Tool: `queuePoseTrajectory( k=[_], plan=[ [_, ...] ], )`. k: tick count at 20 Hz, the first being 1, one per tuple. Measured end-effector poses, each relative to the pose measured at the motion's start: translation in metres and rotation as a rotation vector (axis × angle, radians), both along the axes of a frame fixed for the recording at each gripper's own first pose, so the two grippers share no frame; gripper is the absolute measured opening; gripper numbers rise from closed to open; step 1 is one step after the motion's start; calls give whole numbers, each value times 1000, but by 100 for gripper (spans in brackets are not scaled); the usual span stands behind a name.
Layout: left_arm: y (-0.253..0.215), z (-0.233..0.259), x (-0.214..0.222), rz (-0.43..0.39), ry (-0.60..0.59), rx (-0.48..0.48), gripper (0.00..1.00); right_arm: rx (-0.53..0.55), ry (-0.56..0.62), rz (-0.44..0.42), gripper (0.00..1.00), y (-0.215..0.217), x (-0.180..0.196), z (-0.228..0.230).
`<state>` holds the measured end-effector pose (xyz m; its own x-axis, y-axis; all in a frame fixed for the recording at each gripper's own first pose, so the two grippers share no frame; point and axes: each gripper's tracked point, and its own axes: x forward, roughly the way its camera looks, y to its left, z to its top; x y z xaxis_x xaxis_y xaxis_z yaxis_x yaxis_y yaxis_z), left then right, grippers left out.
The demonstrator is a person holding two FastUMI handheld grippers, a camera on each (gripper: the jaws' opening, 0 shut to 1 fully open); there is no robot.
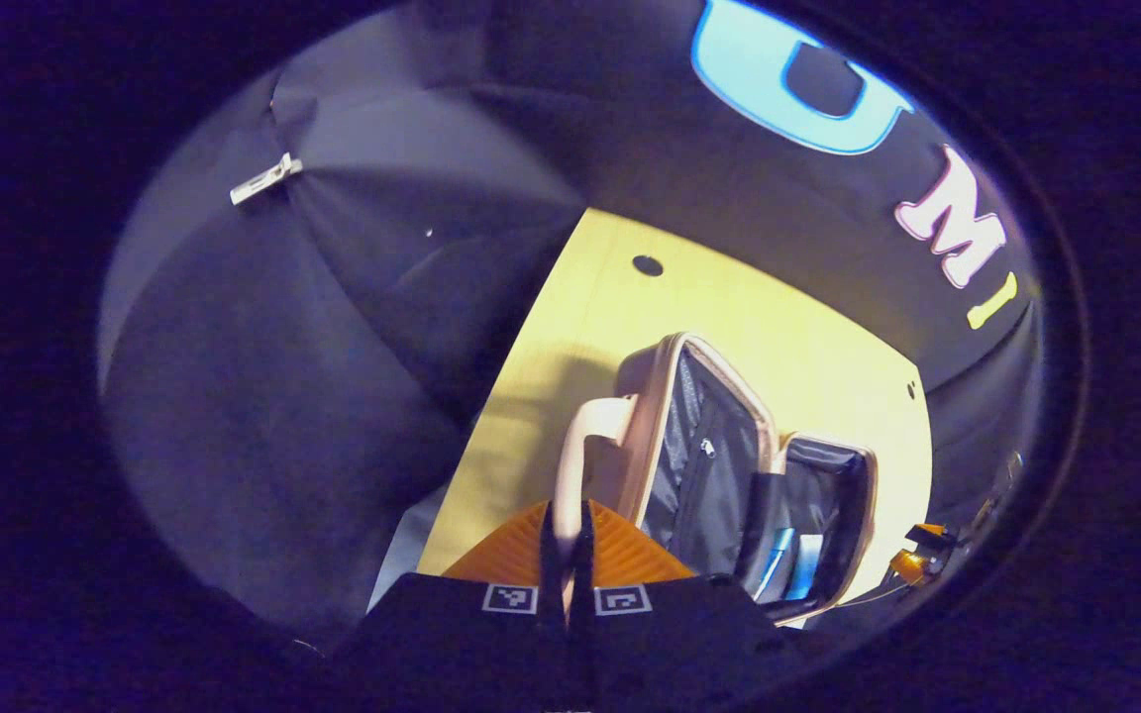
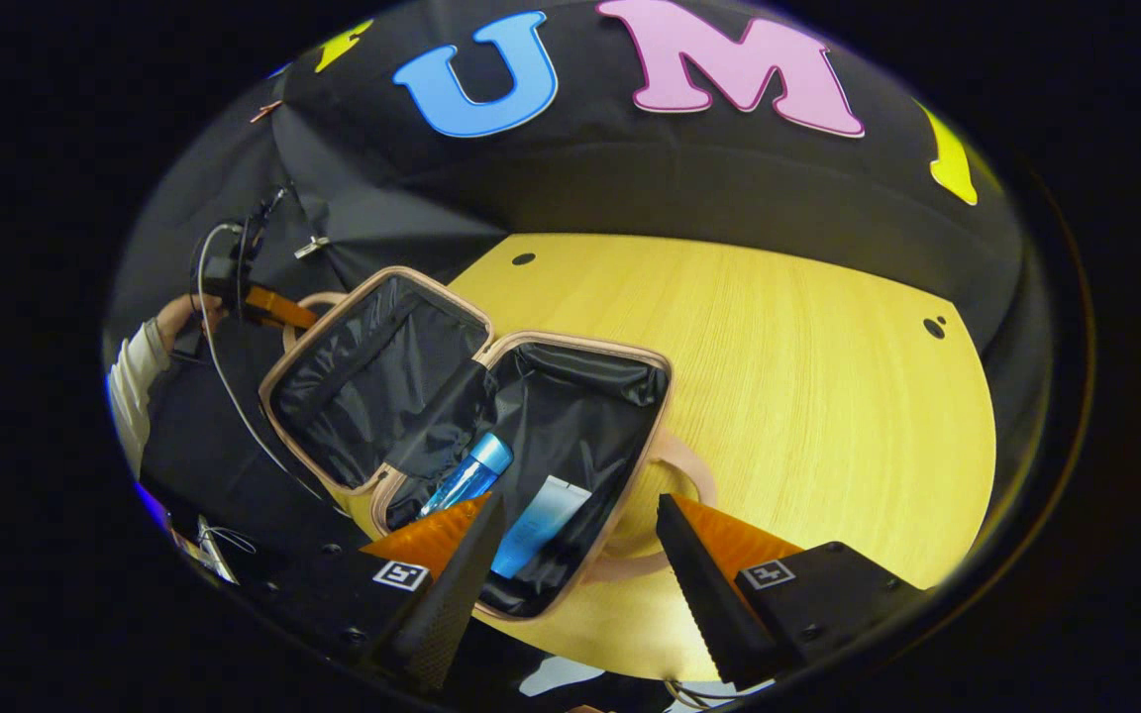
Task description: First open the suitcase, pack the skin care products into it, and then close the suitcase.
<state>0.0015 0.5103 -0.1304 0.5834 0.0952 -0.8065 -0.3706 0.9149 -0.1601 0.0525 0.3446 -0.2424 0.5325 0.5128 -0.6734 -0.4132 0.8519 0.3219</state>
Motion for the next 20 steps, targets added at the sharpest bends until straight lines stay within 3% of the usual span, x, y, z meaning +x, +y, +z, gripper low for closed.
queuePoseTrajectory(
  k=[1,6,11,14,16,20],
  plan=[
    [-20,26,1,-18,-40,-6,6,8,-12,4,98,-7,-1,5],
    [-144,107,23,-164,-204,-86,6,33,-61,5,97,-47,-4,21],
    [-284,113,58,-341,-281,-198,6,50,-78,-29,97,-96,-3,28],
    [-368,68,65,-409,-248,-358,6,50,-78,-61,97,-122,-6,28],
    [-425,13,69,-463,-174,-401,6,50,-70,-92,97,-141,-9,26],
    [-481,-98,60,-538,52,-280,6,24,-48,-136,97,-185,-23,14]
  ],
)
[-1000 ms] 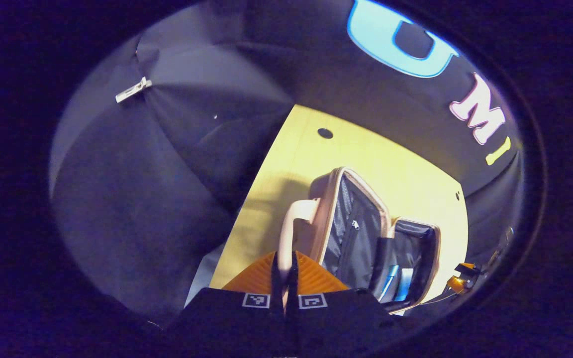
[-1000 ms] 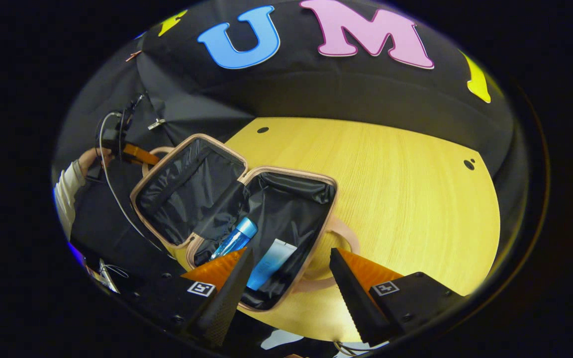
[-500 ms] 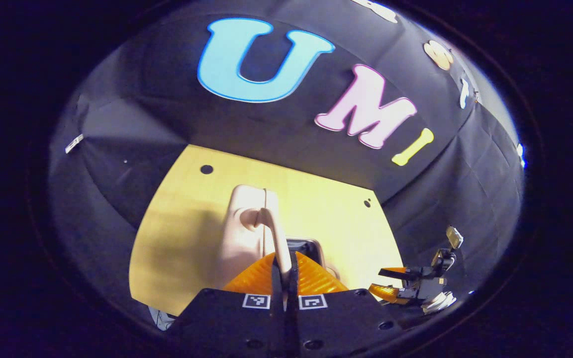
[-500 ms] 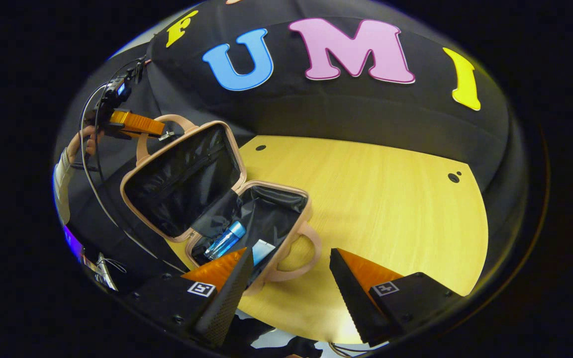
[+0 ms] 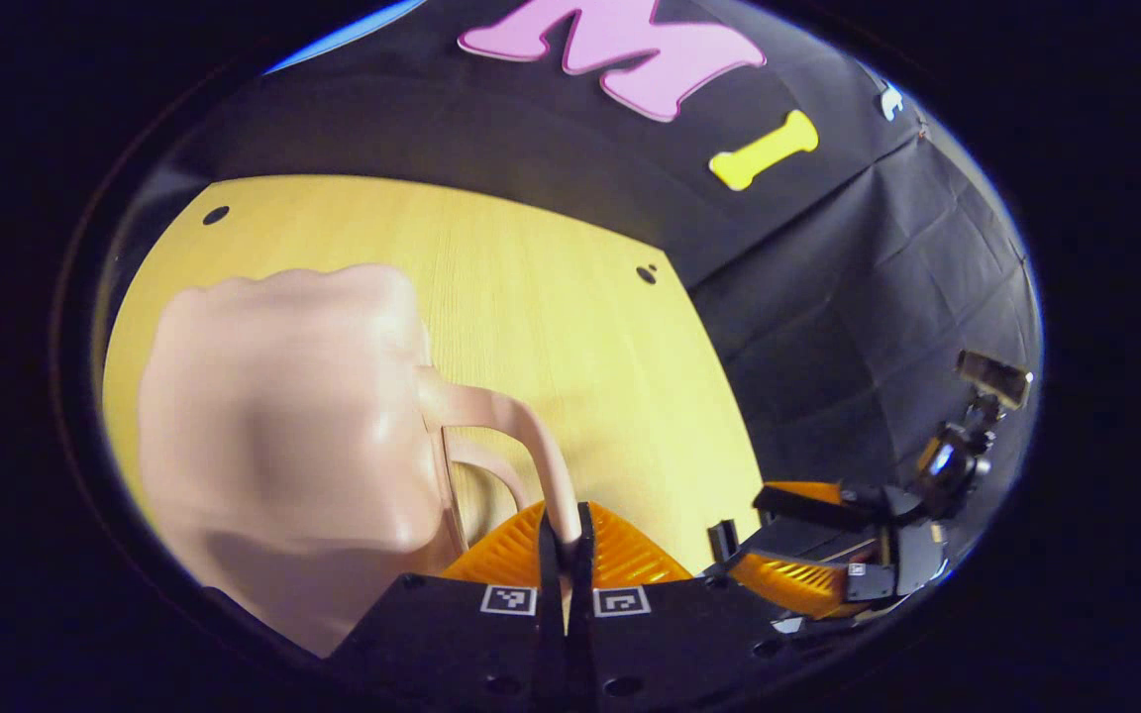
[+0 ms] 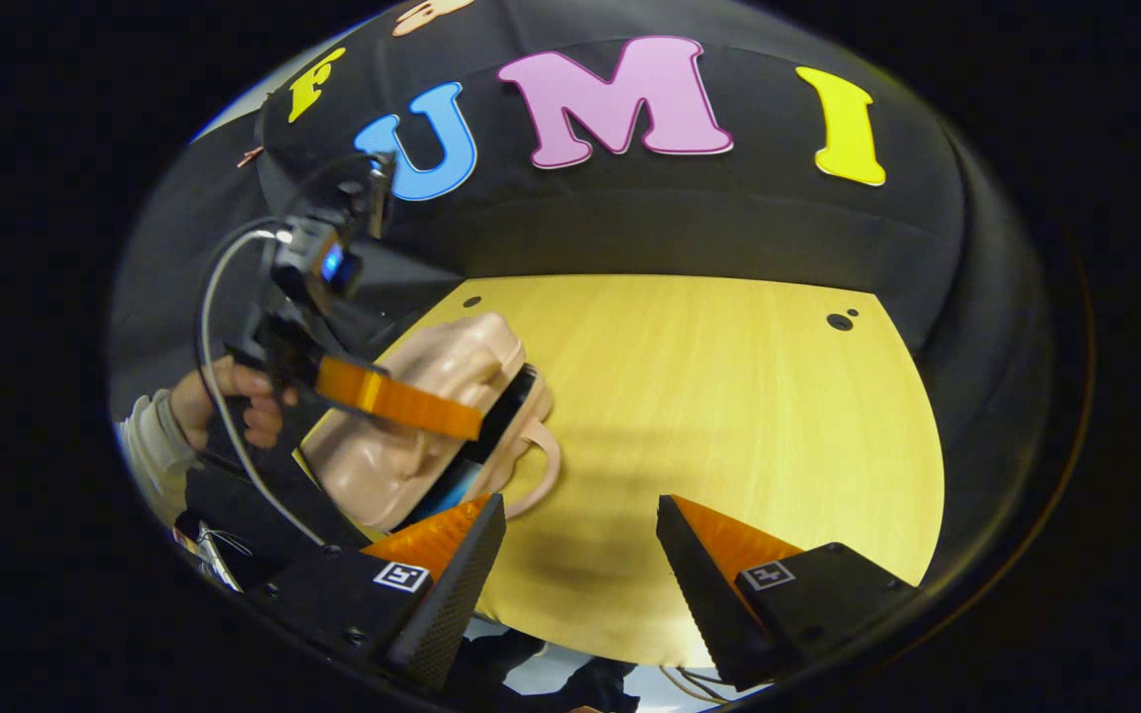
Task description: First open the suitcase, pack the skin care products into it, and then close the suitcase.
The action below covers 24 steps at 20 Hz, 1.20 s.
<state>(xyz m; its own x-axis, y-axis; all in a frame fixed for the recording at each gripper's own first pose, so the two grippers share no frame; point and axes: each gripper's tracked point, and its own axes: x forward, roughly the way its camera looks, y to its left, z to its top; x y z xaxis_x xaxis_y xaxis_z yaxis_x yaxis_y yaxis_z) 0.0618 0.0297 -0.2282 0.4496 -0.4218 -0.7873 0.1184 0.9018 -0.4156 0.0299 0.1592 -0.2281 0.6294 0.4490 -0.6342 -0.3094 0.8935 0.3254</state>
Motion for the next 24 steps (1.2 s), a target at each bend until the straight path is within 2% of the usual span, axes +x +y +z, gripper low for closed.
queuePoseTrajectory(
  k=[2,4,5,7,8,9,10,12,14,16,19,22,24],
  plan=[
    [-6,-10,-1,10,8,11,7,-17,-7,-25,97,-21,-1,-3],
    [-4,-12,-1,8,-4,41,8,-9,-6,-41,97,-25,0,-4],
    [-5,-13,0,10,-9,53,12,-1,-12,-46,97,-26,1,-2],
    [3,1,6,57,-90,121,28,-10,-48,-42,97,-33,3,7],
    [9,21,9,81,-162,143,46,-20,-75,-42,98,-37,7,13],
    [8,47,13,102,-244,156,58,-23,-106,-45,97,-41,12,23],
    [7,76,14,122,-332,169,81,-20,-141,-51,98,-46,18,35],
    [9,134,10,164,-508,219,95,-22,-226,-63,98,-57,30,64],
    [21,189,-10,246,-638,276,95,-38,-335,-65,97,-69,43,100],
    [27,245,-34,326,-766,293,95,-49,-466,-73,97,-77,56,147],
    [39,321,-78,408,-905,299,95,-42,-601,-102,97,-80,67,206],
    [57,357,-127,472,-1001,273,95,-4,-647,-124,97,-75,62,242],
    [71,365,-153,507,-1033,261,96,35,-673,-143,97,-72,56,260]
  ],
)
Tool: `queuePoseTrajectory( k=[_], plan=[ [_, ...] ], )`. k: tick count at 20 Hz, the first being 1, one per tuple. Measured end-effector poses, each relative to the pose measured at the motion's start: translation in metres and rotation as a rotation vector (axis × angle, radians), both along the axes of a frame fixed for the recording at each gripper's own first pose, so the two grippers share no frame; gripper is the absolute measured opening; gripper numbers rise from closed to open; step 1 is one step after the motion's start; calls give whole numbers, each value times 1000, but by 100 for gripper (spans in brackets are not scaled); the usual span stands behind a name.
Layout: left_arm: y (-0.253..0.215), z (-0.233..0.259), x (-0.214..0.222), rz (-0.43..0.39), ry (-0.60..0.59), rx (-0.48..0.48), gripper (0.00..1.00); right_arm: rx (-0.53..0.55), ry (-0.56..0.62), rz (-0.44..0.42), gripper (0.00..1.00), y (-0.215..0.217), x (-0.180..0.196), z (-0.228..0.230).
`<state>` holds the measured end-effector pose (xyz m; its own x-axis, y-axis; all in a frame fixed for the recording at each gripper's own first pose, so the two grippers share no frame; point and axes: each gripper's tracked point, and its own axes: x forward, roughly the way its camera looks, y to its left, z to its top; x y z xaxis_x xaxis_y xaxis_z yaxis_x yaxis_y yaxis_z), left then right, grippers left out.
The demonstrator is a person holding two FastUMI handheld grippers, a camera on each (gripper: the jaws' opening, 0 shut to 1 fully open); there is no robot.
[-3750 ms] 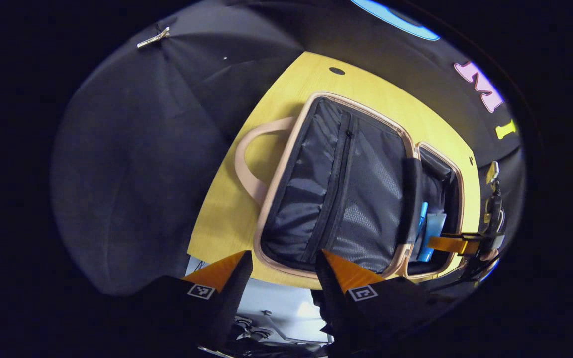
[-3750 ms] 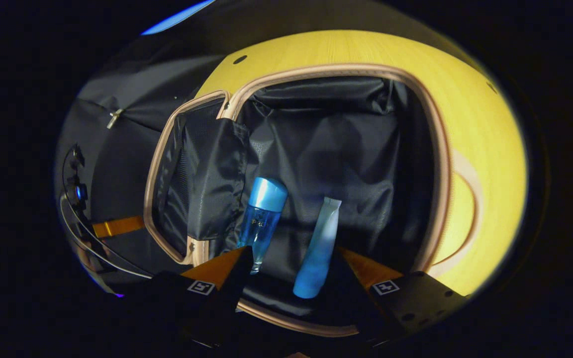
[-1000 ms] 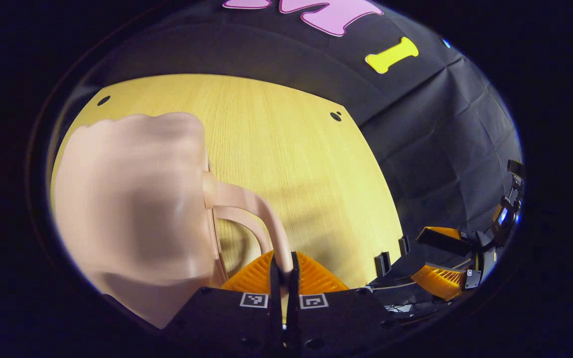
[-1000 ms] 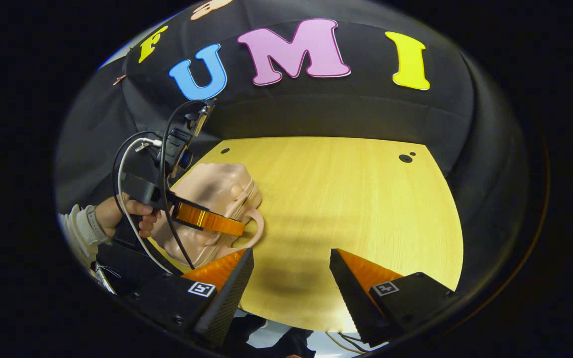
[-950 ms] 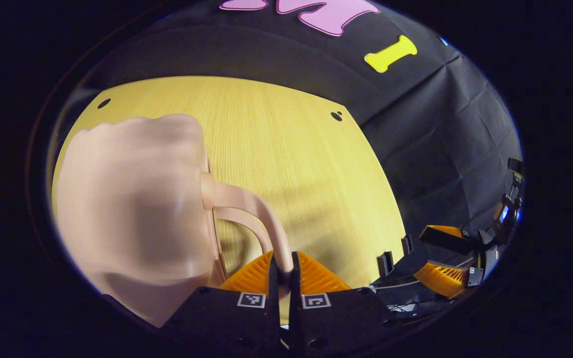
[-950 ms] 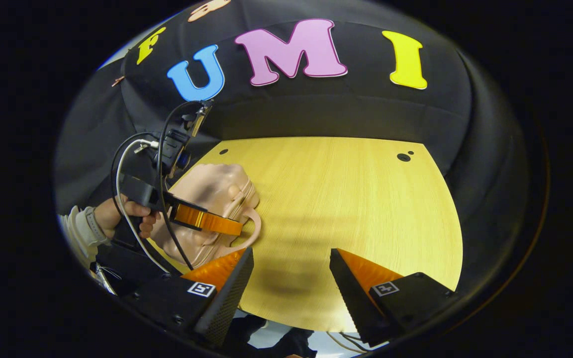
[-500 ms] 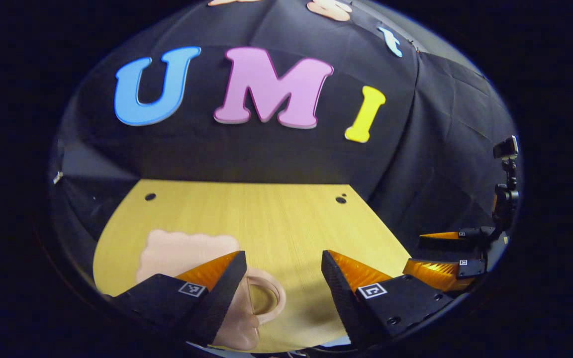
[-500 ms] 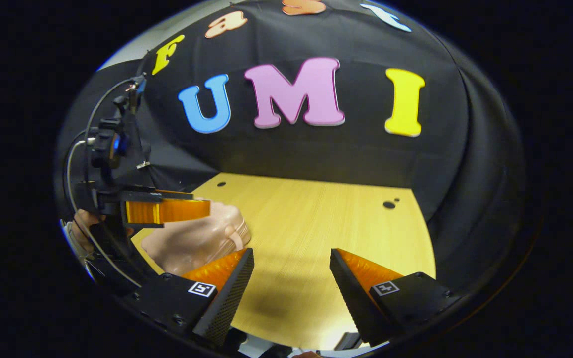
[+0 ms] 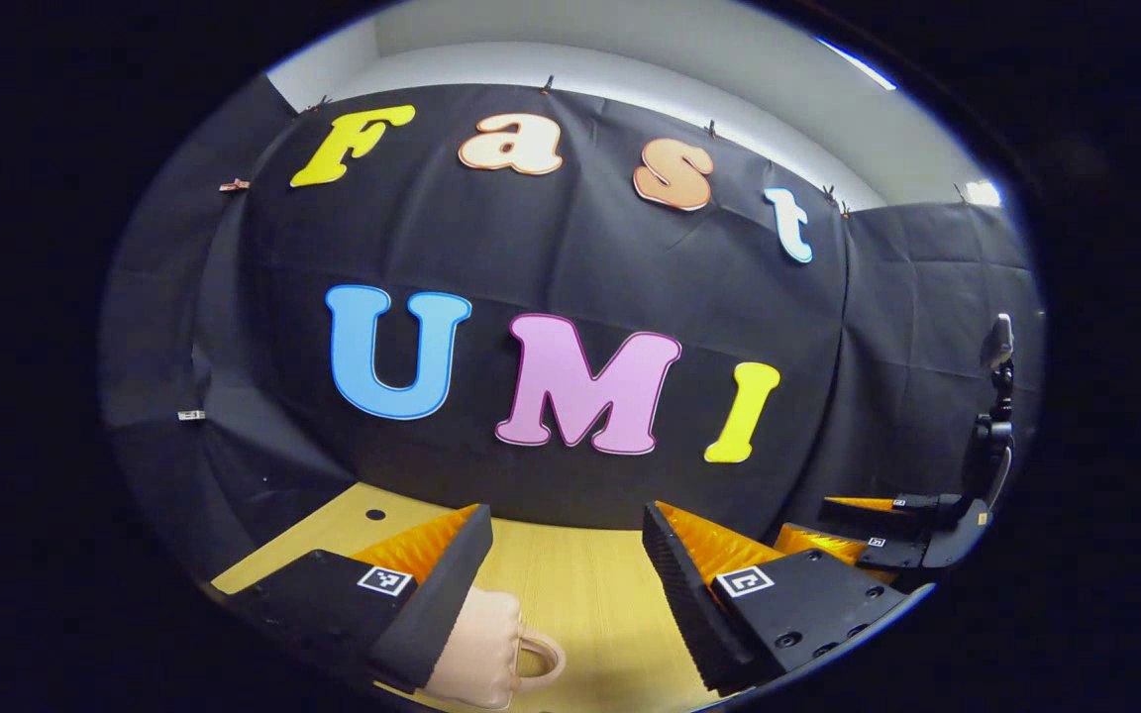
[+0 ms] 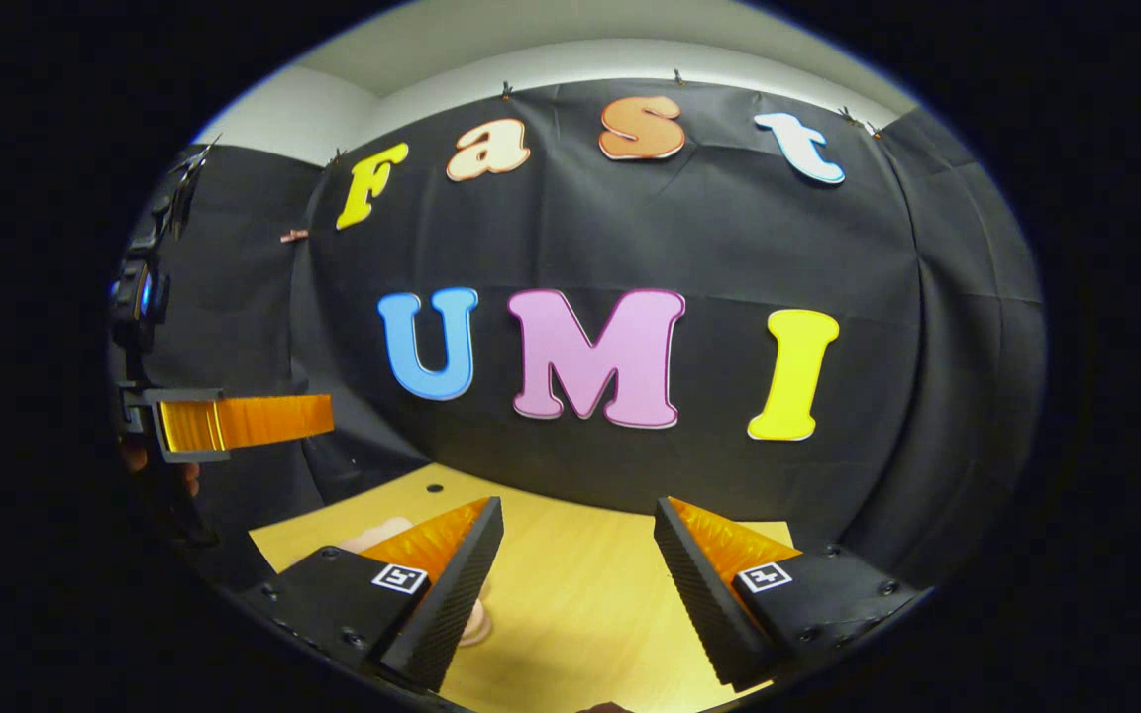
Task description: First open the suitcase, pack the skin care products into it, and then close the suitcase.
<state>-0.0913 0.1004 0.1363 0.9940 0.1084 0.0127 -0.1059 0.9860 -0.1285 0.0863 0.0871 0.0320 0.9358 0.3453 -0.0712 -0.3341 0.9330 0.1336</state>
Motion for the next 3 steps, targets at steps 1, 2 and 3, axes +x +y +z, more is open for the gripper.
queuePoseTrajectory(
  k=[1,2,3],
  plan=[
    [4,3,-8,-5,-7,-3,95,8,-21,-18,97,-1,-3,9],
    [3,1,0,-9,-3,1,96,2,-41,-33,97,-1,-4,15],
    [11,2,-3,2,12,7,96,-8,-54,-48,97,-1,-6,20]
  ],
)
